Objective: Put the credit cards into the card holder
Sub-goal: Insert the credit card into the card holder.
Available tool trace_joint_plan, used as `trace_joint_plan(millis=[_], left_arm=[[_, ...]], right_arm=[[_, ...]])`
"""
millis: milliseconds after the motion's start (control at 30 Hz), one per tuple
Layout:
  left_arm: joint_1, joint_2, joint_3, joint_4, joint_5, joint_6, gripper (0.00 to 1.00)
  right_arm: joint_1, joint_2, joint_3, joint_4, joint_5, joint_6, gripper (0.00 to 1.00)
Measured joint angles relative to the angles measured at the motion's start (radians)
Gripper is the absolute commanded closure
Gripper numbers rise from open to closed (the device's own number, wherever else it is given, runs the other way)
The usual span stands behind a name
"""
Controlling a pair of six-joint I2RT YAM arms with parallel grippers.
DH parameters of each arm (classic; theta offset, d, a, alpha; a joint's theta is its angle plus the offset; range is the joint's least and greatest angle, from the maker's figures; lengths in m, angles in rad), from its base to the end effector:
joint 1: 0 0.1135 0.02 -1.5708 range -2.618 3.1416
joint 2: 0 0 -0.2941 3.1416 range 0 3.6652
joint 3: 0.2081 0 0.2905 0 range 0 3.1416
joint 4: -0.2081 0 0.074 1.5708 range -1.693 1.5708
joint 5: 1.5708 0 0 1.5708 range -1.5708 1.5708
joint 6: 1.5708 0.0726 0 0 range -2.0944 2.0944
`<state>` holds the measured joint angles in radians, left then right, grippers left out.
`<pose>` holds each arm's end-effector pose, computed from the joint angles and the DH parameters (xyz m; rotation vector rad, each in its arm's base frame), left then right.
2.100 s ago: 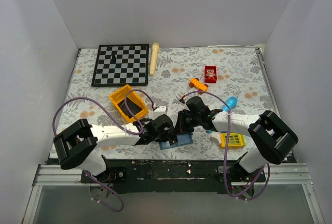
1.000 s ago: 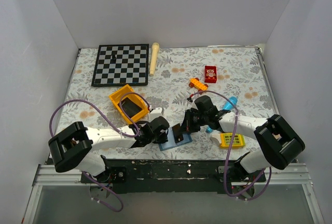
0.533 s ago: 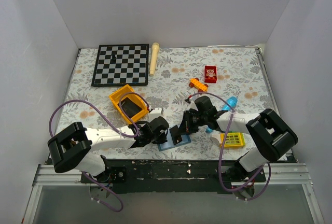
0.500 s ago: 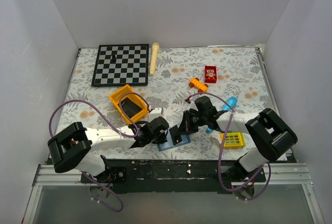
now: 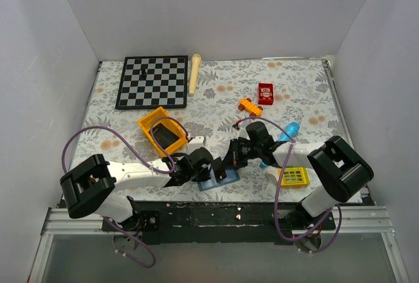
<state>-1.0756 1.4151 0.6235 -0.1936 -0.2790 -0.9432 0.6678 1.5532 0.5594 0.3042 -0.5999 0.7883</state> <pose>0.1584 -0.2512 0.1242 0.0613 2.5634 -0.4623 0.2286 0.2325 0.1169 -0.2147 2.5335 1.3702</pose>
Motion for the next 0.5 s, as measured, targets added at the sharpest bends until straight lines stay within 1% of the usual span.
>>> trace_joint_plan(millis=[333,500], left_arm=[[0.0,-0.007,0.0,-0.015,-0.003,0.0,1.0],[0.0,-0.016,0.0,-0.037,-0.011,-0.001,1.0]], right_arm=[[0.0,0.018,-0.003,0.05,-0.021,0.034,0.99],[0.0,0.058,-0.026,0.135,-0.045,0.075,0.99]])
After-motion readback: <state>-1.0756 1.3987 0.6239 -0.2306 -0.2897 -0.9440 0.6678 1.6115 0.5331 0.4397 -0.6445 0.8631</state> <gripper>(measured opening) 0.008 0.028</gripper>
